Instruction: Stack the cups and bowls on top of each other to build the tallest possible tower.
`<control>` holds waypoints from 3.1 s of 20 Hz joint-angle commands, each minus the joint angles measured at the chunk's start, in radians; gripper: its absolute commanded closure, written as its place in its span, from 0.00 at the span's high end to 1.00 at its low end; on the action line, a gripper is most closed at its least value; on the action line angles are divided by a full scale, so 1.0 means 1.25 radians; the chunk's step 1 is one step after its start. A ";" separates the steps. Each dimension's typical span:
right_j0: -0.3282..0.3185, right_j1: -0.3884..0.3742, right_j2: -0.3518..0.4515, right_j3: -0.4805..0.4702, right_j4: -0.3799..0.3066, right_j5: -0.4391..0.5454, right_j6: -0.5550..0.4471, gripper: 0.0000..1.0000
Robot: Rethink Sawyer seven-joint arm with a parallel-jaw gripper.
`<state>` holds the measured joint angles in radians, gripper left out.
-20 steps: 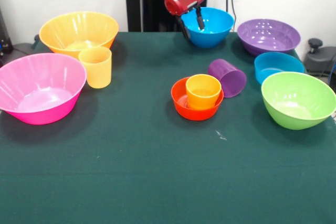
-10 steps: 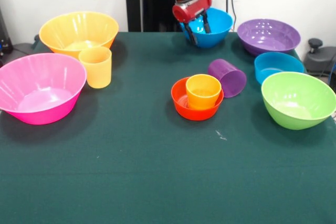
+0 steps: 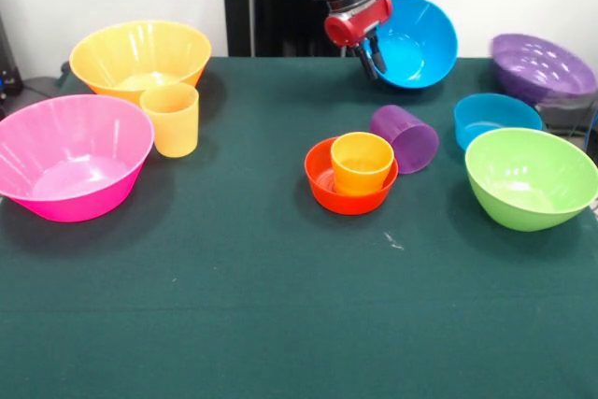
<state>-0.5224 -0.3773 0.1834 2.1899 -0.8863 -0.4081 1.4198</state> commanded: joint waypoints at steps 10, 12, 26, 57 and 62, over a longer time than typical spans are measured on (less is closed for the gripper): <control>0.032 -0.003 0.010 -0.086 0.034 0.094 0.118 0.00; 0.021 -0.018 0.026 -0.075 0.041 0.131 0.119 0.00; -0.043 -0.115 0.124 0.007 0.144 0.328 0.107 0.00; -0.140 0.212 0.192 -0.016 0.361 0.364 0.232 0.00; -0.149 0.210 0.197 -0.013 0.358 0.374 0.245 0.00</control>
<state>-0.7193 -0.1954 0.3480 2.2433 -0.4941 -0.0418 1.6050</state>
